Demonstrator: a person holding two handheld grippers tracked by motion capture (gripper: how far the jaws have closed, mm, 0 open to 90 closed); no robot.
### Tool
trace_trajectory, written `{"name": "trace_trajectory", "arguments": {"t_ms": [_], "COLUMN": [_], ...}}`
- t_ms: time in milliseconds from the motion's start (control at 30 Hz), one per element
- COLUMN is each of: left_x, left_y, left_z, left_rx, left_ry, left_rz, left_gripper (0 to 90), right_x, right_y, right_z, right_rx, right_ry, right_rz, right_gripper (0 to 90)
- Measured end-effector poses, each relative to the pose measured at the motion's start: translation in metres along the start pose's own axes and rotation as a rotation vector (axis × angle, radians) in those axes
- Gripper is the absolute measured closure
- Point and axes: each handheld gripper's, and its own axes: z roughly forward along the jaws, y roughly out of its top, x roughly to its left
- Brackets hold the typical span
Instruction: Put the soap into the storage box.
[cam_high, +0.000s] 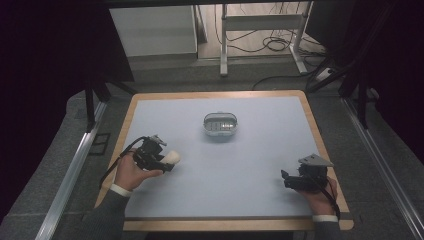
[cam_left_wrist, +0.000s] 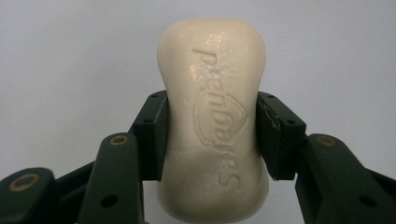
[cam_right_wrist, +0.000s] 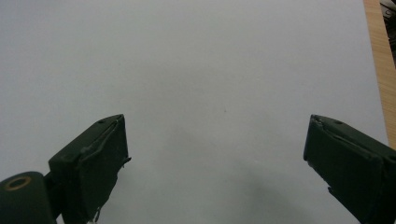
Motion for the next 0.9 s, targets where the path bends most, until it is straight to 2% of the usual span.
{"name": "trace_trajectory", "arguments": {"t_ms": [400,533,900], "left_x": [-0.001,0.001,0.005], "left_y": [0.017,0.02,0.026], "left_z": [0.002,0.003,0.005], "left_rx": [0.0,-0.006,0.004], "left_ry": [-0.003,-0.017,-0.012], "left_rz": [0.025,0.021,0.021], "left_gripper": [49.6,49.6,49.6], "right_x": [0.0,-0.001,0.0], "right_y": [-0.001,-0.001,-0.002], "right_z": [0.002,0.002,0.004], "right_rx": [0.007,0.007,0.015], "right_ry": [0.0,0.0,-0.001], "right_rz": [-0.002,-0.001,-0.005], "right_gripper": [6.1,6.1,6.1]}}
